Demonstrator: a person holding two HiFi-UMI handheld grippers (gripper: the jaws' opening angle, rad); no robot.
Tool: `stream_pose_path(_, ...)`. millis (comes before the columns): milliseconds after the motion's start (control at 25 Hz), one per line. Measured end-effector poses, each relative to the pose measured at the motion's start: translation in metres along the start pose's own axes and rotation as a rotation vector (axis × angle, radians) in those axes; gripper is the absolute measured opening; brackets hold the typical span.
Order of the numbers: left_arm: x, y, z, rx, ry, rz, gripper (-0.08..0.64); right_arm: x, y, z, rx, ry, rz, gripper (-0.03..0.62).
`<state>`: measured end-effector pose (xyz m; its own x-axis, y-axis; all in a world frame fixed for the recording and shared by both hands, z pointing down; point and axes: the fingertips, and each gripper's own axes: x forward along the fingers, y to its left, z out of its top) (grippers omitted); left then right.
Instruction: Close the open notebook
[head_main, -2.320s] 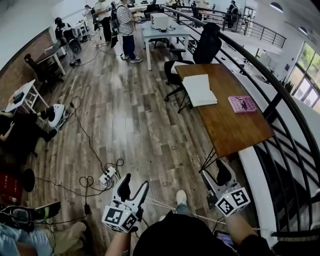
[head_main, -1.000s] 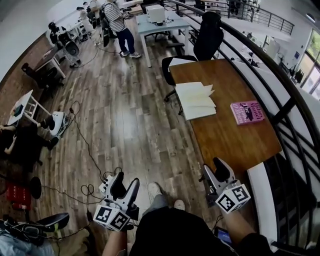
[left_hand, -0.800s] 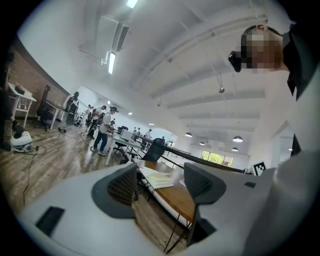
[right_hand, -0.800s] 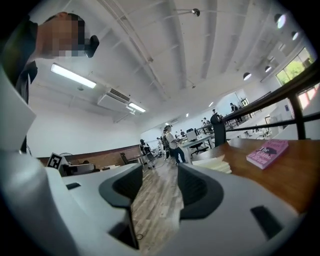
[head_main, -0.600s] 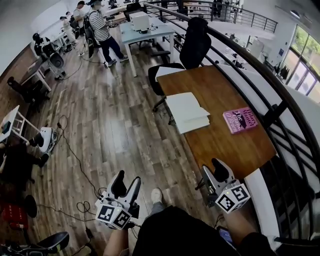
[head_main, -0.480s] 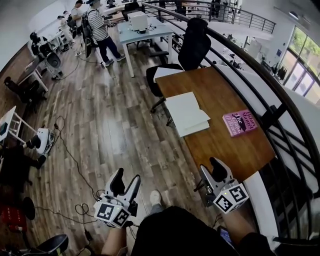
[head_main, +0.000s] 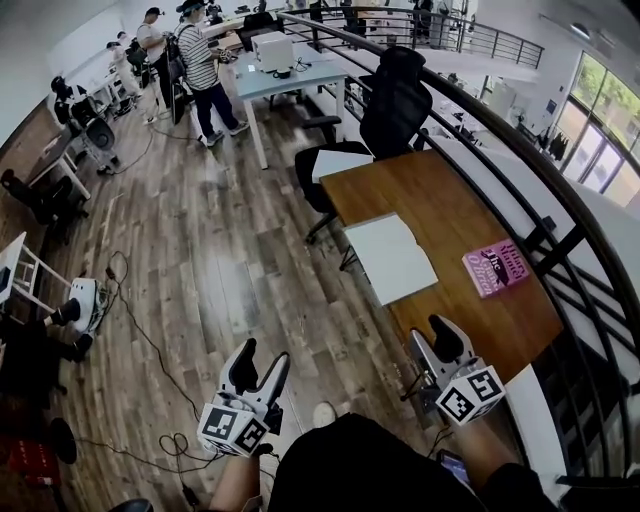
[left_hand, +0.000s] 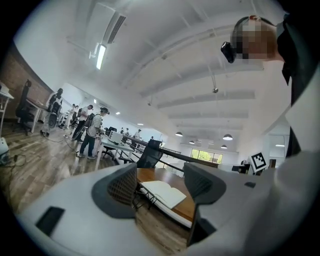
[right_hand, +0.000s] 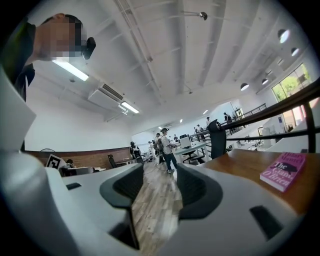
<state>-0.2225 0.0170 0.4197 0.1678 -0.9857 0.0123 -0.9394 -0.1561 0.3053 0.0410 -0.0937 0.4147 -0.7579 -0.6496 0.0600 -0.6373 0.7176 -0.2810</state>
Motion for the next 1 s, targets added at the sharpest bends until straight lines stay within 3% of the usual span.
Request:
stream_pose_path(440,0.029,0.07,0.006,-0.021,0.03,-0.027,0.299,0.069,0.013,-0.017,0.024,0.033,-0.031,0.21)
stream_pose_path(640,0.044,0.081,0.0,-0.047,0.056,-0.044,0.299,0.079,0.007,-0.024,0.034,0.073,-0.057,0.209)
stream_pose_path(1000,0.089,0.097,-0.005,-0.047,0.082,-0.068,0.299,0.118,-0.017,-0.008,0.044,0.045,-0.071,0.206)
